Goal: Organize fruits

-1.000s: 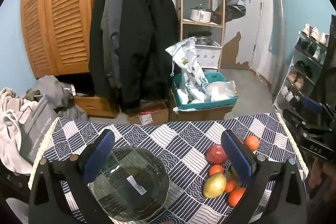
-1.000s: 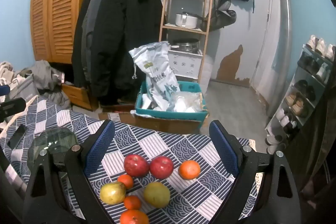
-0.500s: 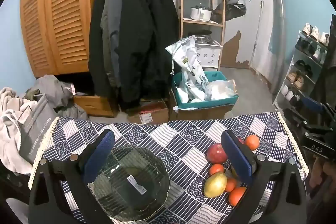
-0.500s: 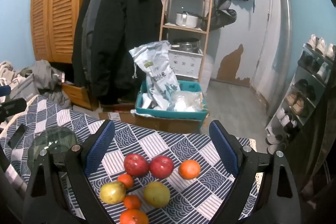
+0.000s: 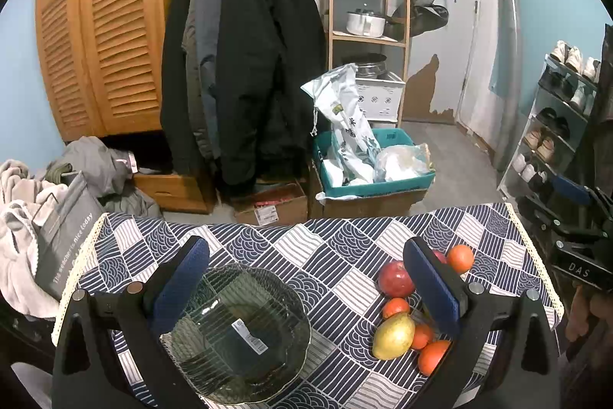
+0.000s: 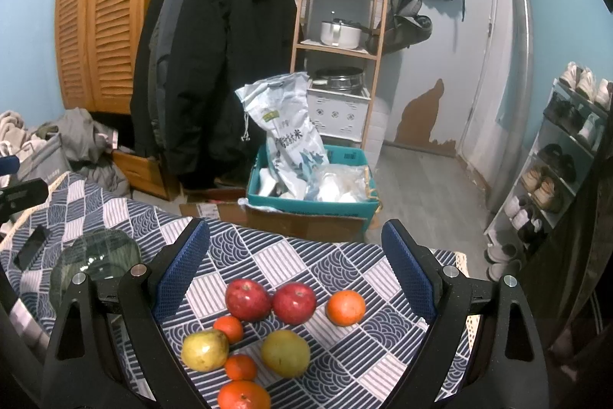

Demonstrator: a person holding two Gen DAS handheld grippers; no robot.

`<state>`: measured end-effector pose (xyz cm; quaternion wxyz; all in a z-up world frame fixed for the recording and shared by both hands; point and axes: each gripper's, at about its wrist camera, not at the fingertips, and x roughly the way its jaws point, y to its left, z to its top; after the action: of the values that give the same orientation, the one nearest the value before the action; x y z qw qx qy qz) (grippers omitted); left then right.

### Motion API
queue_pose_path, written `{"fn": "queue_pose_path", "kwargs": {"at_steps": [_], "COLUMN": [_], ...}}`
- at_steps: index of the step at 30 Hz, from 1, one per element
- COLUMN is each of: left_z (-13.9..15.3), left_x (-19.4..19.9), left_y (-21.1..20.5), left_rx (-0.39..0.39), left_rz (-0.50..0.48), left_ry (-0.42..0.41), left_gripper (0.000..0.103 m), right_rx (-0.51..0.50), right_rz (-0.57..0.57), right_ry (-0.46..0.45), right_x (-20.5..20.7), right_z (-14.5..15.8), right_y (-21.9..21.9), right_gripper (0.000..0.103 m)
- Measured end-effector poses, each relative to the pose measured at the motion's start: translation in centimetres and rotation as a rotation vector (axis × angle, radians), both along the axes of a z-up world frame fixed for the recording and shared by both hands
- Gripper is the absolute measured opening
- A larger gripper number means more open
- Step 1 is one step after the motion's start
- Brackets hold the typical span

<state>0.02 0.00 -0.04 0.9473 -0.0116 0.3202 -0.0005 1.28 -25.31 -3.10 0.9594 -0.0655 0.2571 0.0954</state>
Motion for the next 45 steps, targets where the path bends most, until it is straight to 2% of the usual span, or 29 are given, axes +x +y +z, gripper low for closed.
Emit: {"fn": "queue_pose_path", "kwargs": {"at_steps": [45], "left_z": [-0.51], "left_x": [-0.08], "left_y": [0.22], "left_rx": [0.005], "left_rz": [0.001], "left_ry": [0.004], "left_gripper": [0.102], "right_rx": [-0.001], "right_rz": [0.0], "right_ry": [0.004], "right_x": [-0.01], "right_z": [-0.08], "right_y": [0.16], "right_gripper": [0.09]}}
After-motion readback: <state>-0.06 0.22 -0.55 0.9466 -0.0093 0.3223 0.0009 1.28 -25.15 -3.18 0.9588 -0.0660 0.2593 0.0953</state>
